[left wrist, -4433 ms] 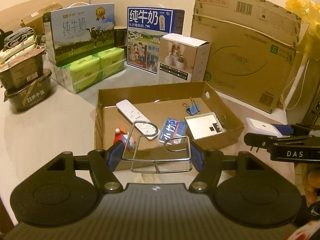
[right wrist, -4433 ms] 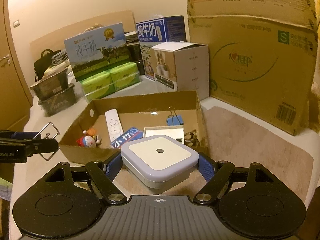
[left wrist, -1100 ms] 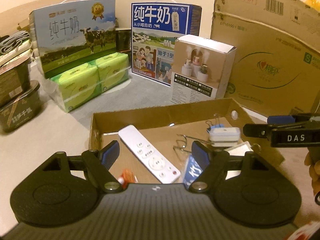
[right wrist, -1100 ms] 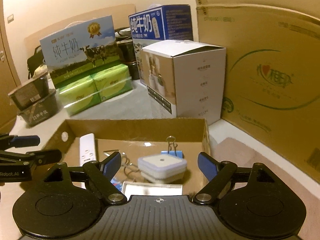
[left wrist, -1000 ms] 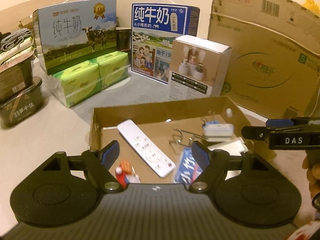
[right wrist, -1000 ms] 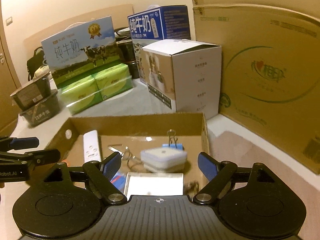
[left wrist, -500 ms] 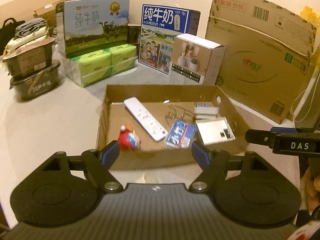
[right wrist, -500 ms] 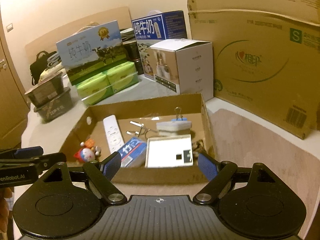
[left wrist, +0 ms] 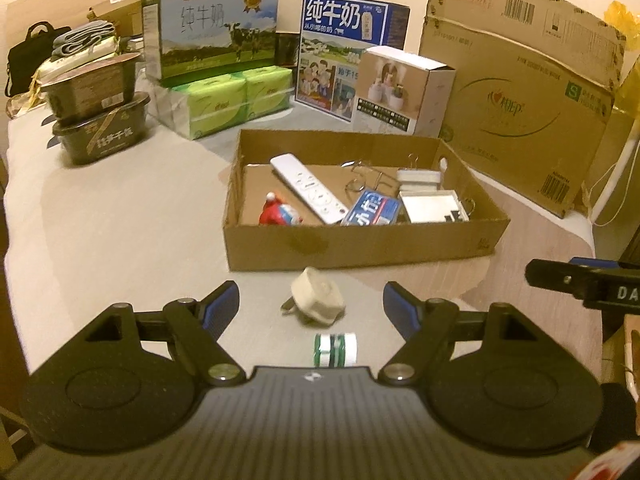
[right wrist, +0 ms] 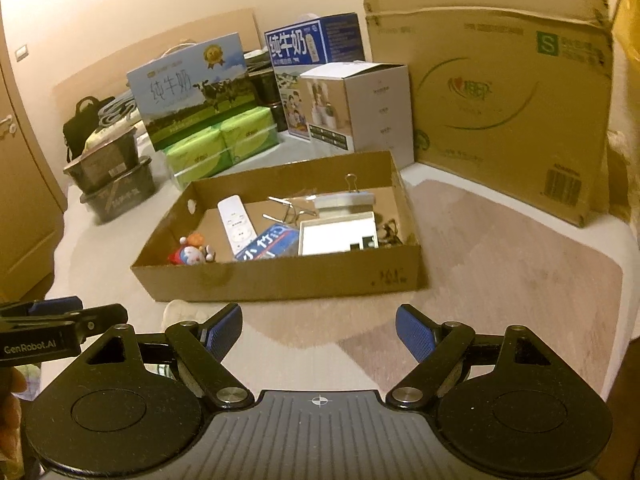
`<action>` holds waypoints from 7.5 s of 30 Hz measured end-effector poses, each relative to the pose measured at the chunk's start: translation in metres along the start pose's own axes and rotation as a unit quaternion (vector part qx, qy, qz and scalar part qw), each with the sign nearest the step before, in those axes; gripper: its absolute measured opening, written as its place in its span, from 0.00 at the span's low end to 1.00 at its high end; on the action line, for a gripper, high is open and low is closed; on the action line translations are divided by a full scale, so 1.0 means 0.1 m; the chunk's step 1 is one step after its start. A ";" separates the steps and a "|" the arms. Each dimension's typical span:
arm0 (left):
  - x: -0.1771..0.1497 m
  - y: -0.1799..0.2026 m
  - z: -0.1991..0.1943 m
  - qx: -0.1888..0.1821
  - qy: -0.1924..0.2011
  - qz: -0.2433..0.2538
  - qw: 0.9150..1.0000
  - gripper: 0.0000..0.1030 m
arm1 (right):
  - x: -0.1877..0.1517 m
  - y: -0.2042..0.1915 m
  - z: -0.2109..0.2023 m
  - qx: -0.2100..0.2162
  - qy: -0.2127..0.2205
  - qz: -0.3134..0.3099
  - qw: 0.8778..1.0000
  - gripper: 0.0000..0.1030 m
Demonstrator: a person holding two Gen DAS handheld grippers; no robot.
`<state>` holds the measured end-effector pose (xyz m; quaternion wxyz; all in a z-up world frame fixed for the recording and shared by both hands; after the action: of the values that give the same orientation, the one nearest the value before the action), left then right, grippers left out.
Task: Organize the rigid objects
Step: 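Move the left tool toward the white plug while the right tool grasps the green-and-white spool, then grasp the white plug with the left tool while the right tool holds the spool, then carry the plug toward the box with the left tool while the right tool carries the spool, then lower the plug into the box and open the left tool while the right tool lowers the spool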
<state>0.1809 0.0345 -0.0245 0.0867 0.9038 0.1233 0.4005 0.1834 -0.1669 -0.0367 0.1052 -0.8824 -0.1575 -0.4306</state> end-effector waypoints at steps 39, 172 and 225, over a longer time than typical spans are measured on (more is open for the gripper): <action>-0.02 -0.93 0.34 0.022 -0.021 0.050 0.998 0.74 | -0.35 -1.27 0.56 0.028 -0.008 -0.062 0.998 0.78; -0.09 0.16 0.04 -0.026 -0.014 0.017 0.999 0.49 | -0.12 -0.33 0.21 0.001 0.002 -0.043 0.999 0.31; 1.15 0.15 0.72 -0.026 -0.017 0.068 0.997 0.49 | 0.93 0.13 0.92 0.044 -0.045 -0.114 0.992 0.31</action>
<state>0.3114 0.0497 0.0121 0.0845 0.9141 0.0494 0.3935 0.3094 -0.1320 -0.0196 0.0867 -0.8716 -0.2803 -0.3927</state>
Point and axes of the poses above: each gripper's, at about its wrist camera, not at the fingertips, and z roughly the way its jaws point, y to its right, x to its top, the point moved 8 cm from there along z, roughly the way its jaws point, and after that the axes turned 14 degrees about -z, right-handed, at the moved point
